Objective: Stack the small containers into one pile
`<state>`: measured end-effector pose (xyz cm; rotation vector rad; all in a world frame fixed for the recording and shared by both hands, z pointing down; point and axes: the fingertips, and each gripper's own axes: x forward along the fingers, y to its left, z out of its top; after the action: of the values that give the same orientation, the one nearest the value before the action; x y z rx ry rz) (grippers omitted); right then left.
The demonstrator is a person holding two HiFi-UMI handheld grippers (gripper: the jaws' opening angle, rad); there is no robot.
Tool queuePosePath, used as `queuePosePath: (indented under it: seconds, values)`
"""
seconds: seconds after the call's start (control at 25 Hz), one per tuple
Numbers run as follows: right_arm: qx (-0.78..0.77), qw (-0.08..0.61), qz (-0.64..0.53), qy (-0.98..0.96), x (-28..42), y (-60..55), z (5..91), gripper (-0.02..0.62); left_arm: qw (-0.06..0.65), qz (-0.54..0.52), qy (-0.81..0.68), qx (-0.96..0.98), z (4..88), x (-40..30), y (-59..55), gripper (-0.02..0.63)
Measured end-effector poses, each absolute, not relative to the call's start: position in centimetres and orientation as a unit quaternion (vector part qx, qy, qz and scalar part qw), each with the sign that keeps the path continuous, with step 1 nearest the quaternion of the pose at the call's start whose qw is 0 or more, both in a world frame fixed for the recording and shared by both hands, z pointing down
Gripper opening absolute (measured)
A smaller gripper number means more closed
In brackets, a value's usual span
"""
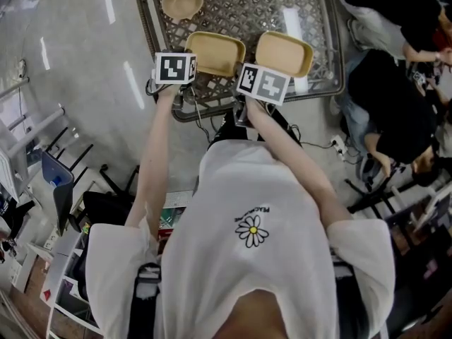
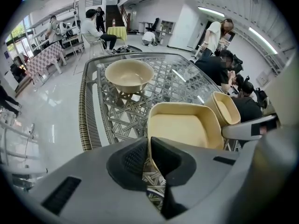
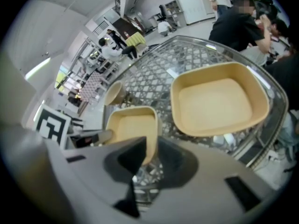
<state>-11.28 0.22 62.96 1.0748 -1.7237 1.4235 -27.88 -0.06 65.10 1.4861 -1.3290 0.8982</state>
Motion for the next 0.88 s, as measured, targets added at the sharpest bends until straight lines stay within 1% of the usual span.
queuePosePath:
  seconds: [0.2, 0.24, 0.32, 0.44, 0.72, 0.88]
  values:
    - [0.414, 0.346, 0.537, -0.648, -10.8, 0.5, 64.3, 0.086, 0.461, 0.359, -0.541, 0.605, 65.4, -27.8, 0.1, 0.037]
    - [0.414, 0.349, 0.538, -0.646, -10.9, 0.6, 64.5, 0.081, 0.461, 0.358, -0.54, 0.607, 65.3, -27.8, 0.1, 0.037]
    - [0.415, 0.353, 0.534, -0.646, -11.0, 0.6, 64.5, 0.052, 0.46, 0.354, -0.541, 0.608, 65.2, -27.7, 0.0, 0.035]
    - [0.413, 0.356, 0.524, -0.654, -11.2, 0.6, 63.9, 0.044, 0.46, 0.349, -0.542, 0.611, 64.7, -27.7, 0.0, 0.034]
    - [0.393, 0.321, 0.522, -0.685, -10.1, -1.2, 58.6, 0.037, 0.447, 0.297, -0.539, 0.649, 58.9, -26.4, -0.5, 0.034]
    - [0.399, 0.302, 0.52, -0.692, -7.9, -2.4, 55.4, 0.037, 0.414, 0.282, -0.545, 0.673, 55.1, -24.2, -1.7, 0.034]
